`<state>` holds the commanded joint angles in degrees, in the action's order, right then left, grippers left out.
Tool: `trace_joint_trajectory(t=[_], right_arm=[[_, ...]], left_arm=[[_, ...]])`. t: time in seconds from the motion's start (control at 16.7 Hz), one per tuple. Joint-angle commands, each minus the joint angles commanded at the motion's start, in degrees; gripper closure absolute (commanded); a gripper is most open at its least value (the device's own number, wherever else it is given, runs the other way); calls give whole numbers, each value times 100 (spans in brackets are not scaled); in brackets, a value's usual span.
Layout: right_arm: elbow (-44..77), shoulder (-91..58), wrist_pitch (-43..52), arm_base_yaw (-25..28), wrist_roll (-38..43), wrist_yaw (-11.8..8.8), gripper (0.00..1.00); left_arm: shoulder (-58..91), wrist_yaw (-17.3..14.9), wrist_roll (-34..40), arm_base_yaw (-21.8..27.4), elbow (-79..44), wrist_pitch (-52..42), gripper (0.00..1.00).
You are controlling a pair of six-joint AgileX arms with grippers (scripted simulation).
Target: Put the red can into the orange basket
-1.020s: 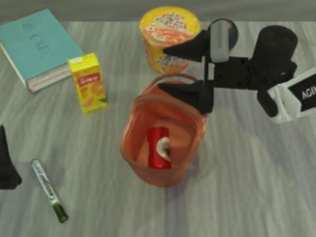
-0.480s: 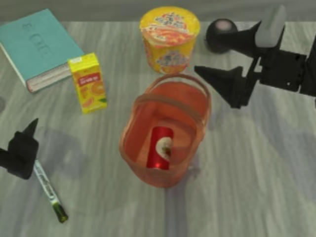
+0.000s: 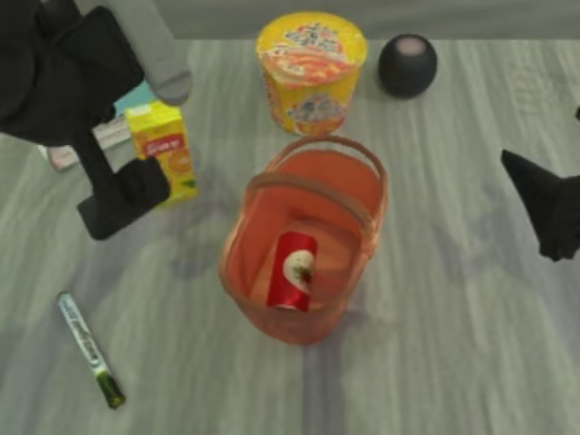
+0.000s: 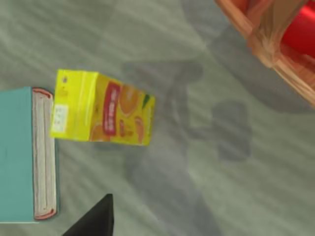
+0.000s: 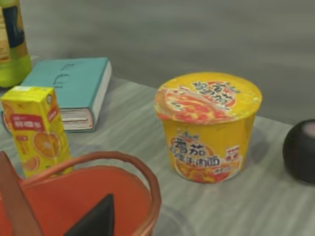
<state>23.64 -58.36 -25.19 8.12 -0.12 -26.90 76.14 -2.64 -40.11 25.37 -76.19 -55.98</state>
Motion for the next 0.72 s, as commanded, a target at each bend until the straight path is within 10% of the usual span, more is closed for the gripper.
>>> trace_joint_trajectory(t=[0.42,0.72], right_arm=[[-1666,3888,1703,-501,12,1799,0],[-2262,5522,2390,-711,9,2548,0]], left_arm=[[3590,118,-1865,980,-3598,-2285,0],[5206,216,-2672,1369,-5230,-3233,0]])
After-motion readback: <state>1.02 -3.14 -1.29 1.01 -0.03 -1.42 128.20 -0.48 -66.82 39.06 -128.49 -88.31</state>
